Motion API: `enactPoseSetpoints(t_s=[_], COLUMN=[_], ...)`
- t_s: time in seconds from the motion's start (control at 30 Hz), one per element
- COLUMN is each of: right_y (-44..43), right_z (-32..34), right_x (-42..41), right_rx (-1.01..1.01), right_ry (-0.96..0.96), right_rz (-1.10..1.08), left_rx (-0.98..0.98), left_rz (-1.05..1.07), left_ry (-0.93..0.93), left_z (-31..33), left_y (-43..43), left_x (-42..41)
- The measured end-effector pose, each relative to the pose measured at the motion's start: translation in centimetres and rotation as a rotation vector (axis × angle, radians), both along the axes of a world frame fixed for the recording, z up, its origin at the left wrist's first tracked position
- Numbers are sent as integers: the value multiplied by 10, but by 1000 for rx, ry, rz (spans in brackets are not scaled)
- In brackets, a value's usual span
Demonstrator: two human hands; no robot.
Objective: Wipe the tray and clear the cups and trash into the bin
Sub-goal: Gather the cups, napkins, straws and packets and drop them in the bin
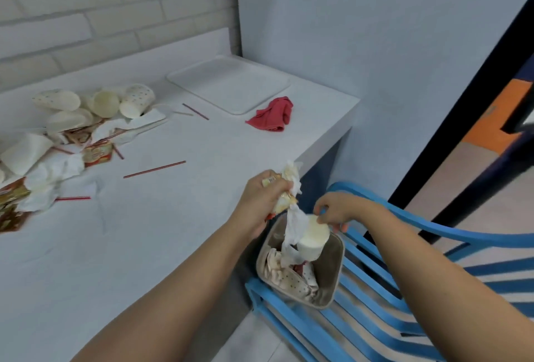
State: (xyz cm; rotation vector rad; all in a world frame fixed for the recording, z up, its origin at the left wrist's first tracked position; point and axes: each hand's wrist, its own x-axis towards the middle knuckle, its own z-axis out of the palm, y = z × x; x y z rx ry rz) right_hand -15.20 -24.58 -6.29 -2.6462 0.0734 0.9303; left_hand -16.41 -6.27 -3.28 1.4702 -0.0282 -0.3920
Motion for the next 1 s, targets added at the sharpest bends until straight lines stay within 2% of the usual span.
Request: enactPoseSetpoints(t_s=[0.27,0.43,0.63,0.87,1.0], right_y=[-36,-43,-43,-21,3], right_z=[-10,-17,-18,-2,17], right_x=[-11,-20,-24,-10,6], right_rx=[72,64,33,61,64], right_ry=[-27,-4,6,-43,-82], right_rz=[-74,-63,-11,66,139], left_rx=[285,389,715,685,622], left_rz=[55,82,38,78,109], left_ry=[248,289,166,-57,-262], left_z=[-88,-125,-141,-111,-71], left_y=[-25,-37,-39,-37,-28], left_x=[-3,-2,6,12,6])
